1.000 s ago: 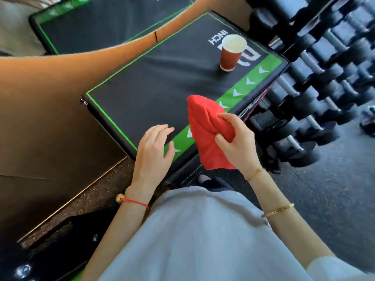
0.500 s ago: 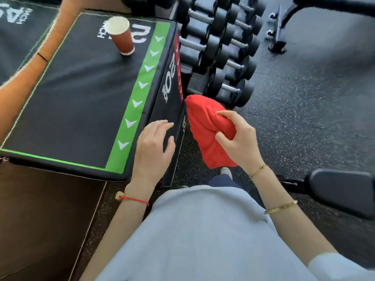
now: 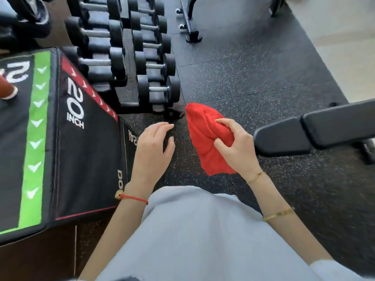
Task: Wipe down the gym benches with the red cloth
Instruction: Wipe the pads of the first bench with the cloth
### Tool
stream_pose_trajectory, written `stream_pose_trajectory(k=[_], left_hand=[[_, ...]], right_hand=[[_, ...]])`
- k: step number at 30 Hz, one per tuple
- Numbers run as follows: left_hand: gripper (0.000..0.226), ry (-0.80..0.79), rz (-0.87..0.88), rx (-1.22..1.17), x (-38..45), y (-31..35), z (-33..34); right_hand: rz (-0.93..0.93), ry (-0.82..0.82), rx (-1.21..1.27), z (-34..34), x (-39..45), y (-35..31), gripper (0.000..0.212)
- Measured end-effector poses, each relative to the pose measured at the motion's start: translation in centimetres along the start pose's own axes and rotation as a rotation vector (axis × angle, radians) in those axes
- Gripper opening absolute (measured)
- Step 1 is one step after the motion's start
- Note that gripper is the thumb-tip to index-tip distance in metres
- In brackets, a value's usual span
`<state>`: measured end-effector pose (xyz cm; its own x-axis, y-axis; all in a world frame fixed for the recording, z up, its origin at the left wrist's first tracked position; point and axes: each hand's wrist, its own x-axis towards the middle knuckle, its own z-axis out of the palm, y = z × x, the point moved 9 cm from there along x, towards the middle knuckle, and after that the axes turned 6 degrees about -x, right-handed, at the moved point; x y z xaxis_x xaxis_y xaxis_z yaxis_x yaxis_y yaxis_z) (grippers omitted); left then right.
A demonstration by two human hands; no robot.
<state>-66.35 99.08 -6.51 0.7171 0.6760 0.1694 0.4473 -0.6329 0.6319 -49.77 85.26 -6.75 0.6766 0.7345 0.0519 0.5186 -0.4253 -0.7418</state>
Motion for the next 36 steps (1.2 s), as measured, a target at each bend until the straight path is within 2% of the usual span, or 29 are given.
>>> stream_pose_trajectory(k=[10, 16, 31, 36], left_hand=[[0.033, -0.122, 0.126, -0.100, 2.6, 13.6, 14.2], [0.032, -0.199, 0.148, -0.117, 4.3, 18.3, 20.7], [0.034, -0.319, 0.229, -0.046, 11.8, 23.3, 28.6], [0.033, -0.326, 0.214, -0.013, 13.5, 24.3, 31.1]], right_hand=[[0.151, 0.111, -0.046, -14.1, -2.3, 14.2, 0.042], [0.248, 0.126, -0.055, -19.4, -2.2, 21.2, 0.042], [0.400, 0.240, -0.069, -24.9, 1.9, 30.6, 0.042], [0.422, 0.231, -0.070, -25.7, 3.3, 33.9, 0.042]])
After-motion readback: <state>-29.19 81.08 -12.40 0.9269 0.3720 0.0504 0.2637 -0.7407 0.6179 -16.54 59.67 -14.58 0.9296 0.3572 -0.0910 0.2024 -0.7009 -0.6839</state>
